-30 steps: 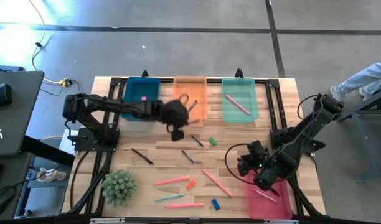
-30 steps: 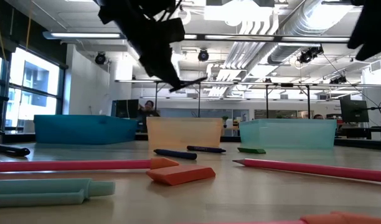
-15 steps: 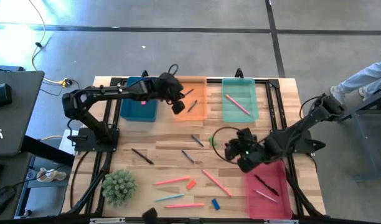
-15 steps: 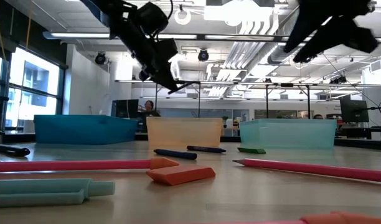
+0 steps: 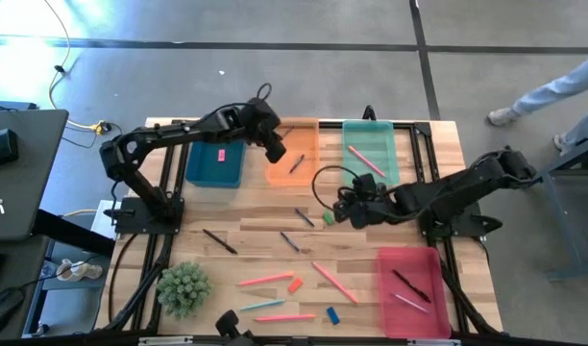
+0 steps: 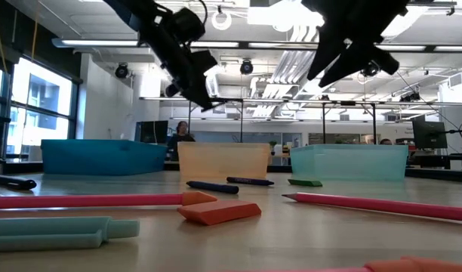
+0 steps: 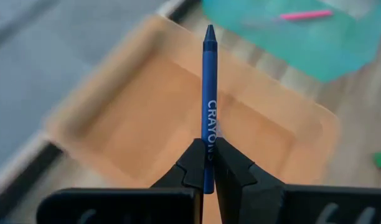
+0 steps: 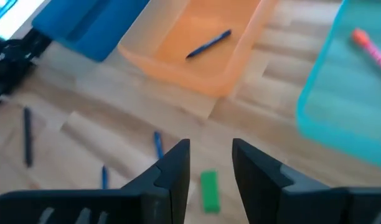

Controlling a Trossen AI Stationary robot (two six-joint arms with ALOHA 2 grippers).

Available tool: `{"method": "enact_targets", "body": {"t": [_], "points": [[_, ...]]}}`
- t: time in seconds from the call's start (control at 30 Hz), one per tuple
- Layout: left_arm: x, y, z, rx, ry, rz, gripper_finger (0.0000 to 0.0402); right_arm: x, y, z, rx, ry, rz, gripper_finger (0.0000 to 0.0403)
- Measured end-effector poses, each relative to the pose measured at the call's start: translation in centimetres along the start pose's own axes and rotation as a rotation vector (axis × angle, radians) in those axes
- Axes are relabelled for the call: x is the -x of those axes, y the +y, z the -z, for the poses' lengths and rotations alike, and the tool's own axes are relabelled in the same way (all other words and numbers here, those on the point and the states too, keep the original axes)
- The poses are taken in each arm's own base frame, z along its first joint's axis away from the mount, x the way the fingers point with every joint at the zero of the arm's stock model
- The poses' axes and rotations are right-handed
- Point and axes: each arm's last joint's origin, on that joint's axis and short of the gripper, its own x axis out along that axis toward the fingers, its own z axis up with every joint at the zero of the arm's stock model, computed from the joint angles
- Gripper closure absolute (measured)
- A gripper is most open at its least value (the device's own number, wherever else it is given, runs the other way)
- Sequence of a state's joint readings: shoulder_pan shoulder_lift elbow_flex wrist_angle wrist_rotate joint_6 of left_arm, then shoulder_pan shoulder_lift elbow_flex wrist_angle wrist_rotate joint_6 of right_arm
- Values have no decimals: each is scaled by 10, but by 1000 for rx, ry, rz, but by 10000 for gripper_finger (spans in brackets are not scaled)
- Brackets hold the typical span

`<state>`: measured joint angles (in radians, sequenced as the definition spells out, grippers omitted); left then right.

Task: Sort crayons/erasers/pens/pencils in bins
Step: Put the middle blue crayon into the orange bin, then put the green eraser into the dark blue bin

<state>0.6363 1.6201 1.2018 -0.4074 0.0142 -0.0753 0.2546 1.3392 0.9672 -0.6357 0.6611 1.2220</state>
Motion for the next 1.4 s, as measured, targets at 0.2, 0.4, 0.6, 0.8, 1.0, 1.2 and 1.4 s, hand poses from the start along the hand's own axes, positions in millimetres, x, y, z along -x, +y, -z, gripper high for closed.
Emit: {"method": "enact_targets", "body": {"t": [0.2, 0.4, 0.6, 0.8, 1.0, 1.2, 1.4], "points": [[-36, -11, 15, 10, 114, 38, 398, -13, -9, -17, 63, -21, 60, 291], [-59, -20, 28, 22, 188, 43, 398, -24, -17, -32, 70, -6, 96, 291], [-71, -25, 36, 32, 227, 38, 398, -31, -23, -40, 71, 19, 108, 291], [-78, -26, 40, 44, 251, 19, 383, -34, -27, -45, 104, 38, 112, 291], [-78, -28, 40, 38, 246, 12, 357, -35, -27, -45, 111, 40, 110, 291], [-78, -28, 40, 37, 244, 2, 327, -35, -27, -45, 109, 40, 111, 291], [-63, -25, 33, 21, 262, -21, 300, -35, -25, -44, 105, 84, 74, 291]]}}
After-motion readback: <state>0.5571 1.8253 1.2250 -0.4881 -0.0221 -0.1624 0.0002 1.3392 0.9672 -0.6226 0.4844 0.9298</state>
